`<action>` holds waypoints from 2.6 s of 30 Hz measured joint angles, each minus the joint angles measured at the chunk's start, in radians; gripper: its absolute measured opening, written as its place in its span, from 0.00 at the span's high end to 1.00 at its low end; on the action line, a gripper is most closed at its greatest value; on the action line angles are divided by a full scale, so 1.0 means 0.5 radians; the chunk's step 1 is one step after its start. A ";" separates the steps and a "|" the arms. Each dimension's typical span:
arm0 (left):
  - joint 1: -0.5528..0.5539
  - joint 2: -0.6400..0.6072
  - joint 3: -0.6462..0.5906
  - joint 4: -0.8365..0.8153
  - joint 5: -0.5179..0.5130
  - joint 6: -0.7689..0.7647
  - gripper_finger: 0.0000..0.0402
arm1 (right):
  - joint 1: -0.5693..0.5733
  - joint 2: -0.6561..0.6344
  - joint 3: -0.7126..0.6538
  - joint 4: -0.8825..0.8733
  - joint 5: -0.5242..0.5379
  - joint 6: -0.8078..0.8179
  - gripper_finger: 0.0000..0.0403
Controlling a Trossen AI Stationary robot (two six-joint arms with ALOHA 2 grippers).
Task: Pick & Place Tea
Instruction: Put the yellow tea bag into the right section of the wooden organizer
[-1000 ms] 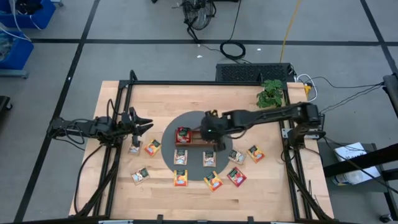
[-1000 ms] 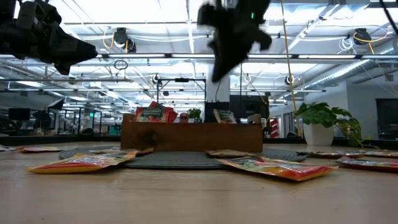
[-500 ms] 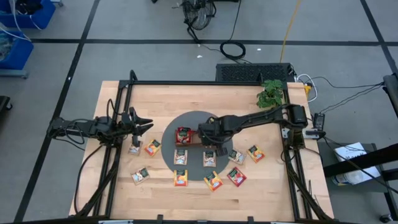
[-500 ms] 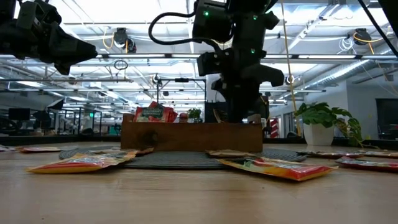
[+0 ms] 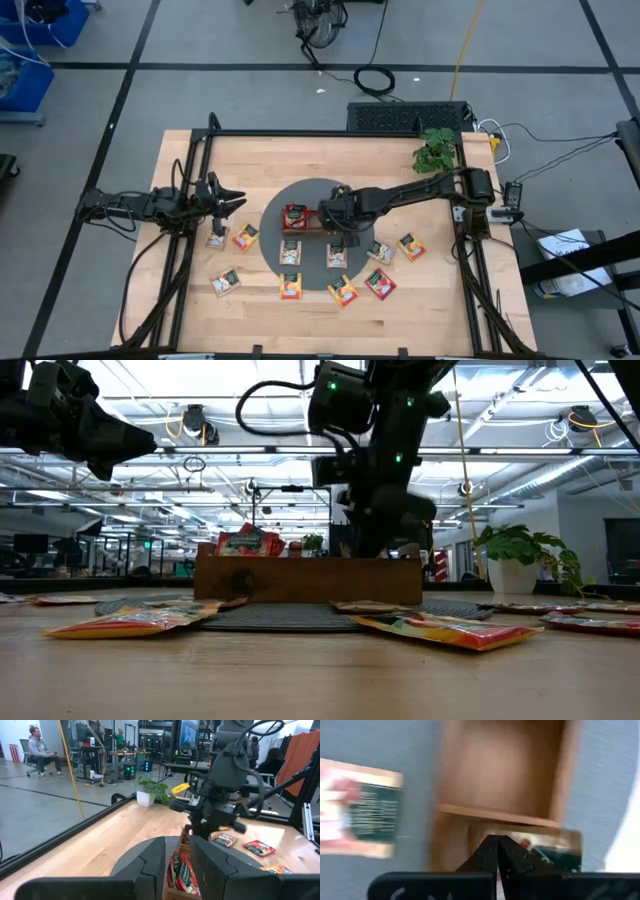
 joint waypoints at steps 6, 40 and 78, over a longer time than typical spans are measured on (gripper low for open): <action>0.000 0.000 0.000 0.000 0.000 0.000 0.77 | 0.002 0.000 -0.019 0.026 0.255 0.016 1.00; 0.000 -0.001 0.000 0.000 -0.001 0.000 0.77 | 0.432 -0.808 -1.156 0.197 -0.339 1.869 0.34; 0.000 -0.001 0.000 0.000 0.000 0.000 0.77 | 0.531 -0.812 -1.658 0.551 -0.075 1.778 0.61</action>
